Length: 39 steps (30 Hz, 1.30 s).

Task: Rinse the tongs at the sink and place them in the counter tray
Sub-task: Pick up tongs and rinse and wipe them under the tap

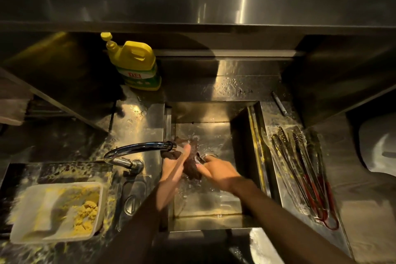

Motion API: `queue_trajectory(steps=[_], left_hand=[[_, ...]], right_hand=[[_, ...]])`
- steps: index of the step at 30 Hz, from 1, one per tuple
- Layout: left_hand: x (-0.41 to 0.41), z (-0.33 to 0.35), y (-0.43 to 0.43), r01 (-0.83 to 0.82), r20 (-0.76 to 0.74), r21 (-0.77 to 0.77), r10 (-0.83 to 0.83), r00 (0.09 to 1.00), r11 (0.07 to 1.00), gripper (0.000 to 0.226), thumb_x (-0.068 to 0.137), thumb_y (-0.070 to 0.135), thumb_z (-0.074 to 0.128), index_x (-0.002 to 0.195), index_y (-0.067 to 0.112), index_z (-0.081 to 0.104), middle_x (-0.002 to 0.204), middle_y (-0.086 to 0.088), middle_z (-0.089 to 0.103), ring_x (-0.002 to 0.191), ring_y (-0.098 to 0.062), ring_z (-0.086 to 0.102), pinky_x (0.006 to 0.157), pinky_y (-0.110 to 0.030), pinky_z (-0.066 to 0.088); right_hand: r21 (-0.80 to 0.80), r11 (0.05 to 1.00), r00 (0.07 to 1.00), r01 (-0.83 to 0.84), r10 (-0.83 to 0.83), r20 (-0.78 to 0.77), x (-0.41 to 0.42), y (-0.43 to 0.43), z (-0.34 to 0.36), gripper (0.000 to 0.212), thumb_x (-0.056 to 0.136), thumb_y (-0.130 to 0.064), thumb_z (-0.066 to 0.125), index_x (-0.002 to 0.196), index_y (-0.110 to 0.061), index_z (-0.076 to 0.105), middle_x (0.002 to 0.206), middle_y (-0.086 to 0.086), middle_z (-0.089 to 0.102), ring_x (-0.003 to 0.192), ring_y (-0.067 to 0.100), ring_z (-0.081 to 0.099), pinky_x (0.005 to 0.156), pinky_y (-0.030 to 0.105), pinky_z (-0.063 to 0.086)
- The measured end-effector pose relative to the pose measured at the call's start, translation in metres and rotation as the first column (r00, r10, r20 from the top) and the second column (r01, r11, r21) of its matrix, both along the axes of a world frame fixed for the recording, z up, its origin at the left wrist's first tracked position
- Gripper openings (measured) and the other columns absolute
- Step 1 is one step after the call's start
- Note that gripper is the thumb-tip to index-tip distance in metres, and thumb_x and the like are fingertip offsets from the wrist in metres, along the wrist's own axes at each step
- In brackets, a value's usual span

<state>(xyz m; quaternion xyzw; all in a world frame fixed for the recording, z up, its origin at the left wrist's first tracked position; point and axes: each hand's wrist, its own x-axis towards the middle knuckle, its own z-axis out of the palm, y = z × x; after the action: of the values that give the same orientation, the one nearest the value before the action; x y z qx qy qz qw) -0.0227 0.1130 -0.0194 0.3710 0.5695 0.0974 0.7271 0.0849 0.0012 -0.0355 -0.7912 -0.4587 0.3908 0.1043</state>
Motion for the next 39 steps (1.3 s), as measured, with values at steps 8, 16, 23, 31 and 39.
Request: queue_trajectory(steps=[8, 16, 23, 31, 39], left_hand=[[0.011, -0.003, 0.014, -0.054, -0.092, 0.113, 0.065, 0.994, 0.992, 0.016, 0.085, 0.033, 0.073, 0.082, 0.02, 0.063, 0.092, -0.005, 0.072, 0.087, -0.022, 0.067, 0.09, -0.04, 0.054], [-0.005, 0.003, 0.014, -0.148, 0.005, -0.174, 0.151, 0.989, 0.974, 0.028, 0.098, 0.023, 0.046, 0.099, 0.0, 0.062, 0.074, -0.01, 0.065, 0.065, -0.022, 0.063, 0.061, -0.032, 0.053], [-0.032, 0.0, 0.019, -0.357, 0.168, -0.424, 0.459, 0.872, 0.833, 0.005, 0.08, 0.013, 0.047, 0.077, 0.011, 0.051, 0.078, -0.014, 0.062, 0.081, -0.028, 0.057, 0.077, -0.039, 0.049], [-0.014, -0.015, 0.019, -0.316, 0.262, -0.468, 0.471, 0.842, 0.825, 0.066, 0.094, 0.064, 0.034, 0.117, 0.01, 0.063, 0.111, -0.017, 0.067, 0.106, -0.032, 0.06, 0.105, -0.048, 0.041], [-0.014, -0.033, 0.016, -0.194, 0.124, -0.272, 0.234, 0.964, 0.943, 0.014, 0.097, 0.016, 0.053, 0.095, 0.009, 0.065, 0.083, -0.009, 0.065, 0.069, -0.016, 0.063, 0.065, -0.03, 0.052]], right_hand=[[0.005, 0.998, 0.996, -0.065, 0.065, 0.06, 0.004, 0.008, 0.002, 0.059, 0.101, -0.062, 0.032, 0.059, -0.024, 0.049, 0.089, 0.006, 0.055, 0.076, 0.022, 0.054, 0.068, 0.033, 0.033], [-0.013, 0.997, 0.965, -0.079, 0.08, 0.251, 0.0, 0.002, -0.001, 0.078, 0.095, -0.073, 0.021, 0.077, -0.014, 0.069, 0.088, 0.002, 0.061, 0.08, 0.022, 0.061, 0.068, 0.034, 0.037], [0.152, 0.958, 0.961, 0.241, -0.258, 0.104, 0.023, -0.023, -0.005, 0.095, 0.084, -0.087, 0.008, 0.076, -0.016, 0.07, 0.085, -0.002, 0.058, 0.073, 0.013, 0.056, 0.073, 0.041, 0.048], [0.107, 0.99, 0.982, 0.09, -0.106, 0.155, -0.014, -0.004, -0.002, 0.069, 0.102, -0.058, 0.025, 0.072, -0.015, 0.069, 0.085, -0.008, 0.048, 0.078, 0.013, 0.055, 0.073, 0.033, 0.036], [0.137, 0.99, 0.993, 0.027, -0.043, 0.112, -0.025, 0.009, 0.007, 0.063, 0.105, -0.051, 0.029, 0.051, -0.023, 0.046, 0.081, -0.005, 0.045, 0.077, 0.012, 0.047, 0.07, 0.032, 0.026]])
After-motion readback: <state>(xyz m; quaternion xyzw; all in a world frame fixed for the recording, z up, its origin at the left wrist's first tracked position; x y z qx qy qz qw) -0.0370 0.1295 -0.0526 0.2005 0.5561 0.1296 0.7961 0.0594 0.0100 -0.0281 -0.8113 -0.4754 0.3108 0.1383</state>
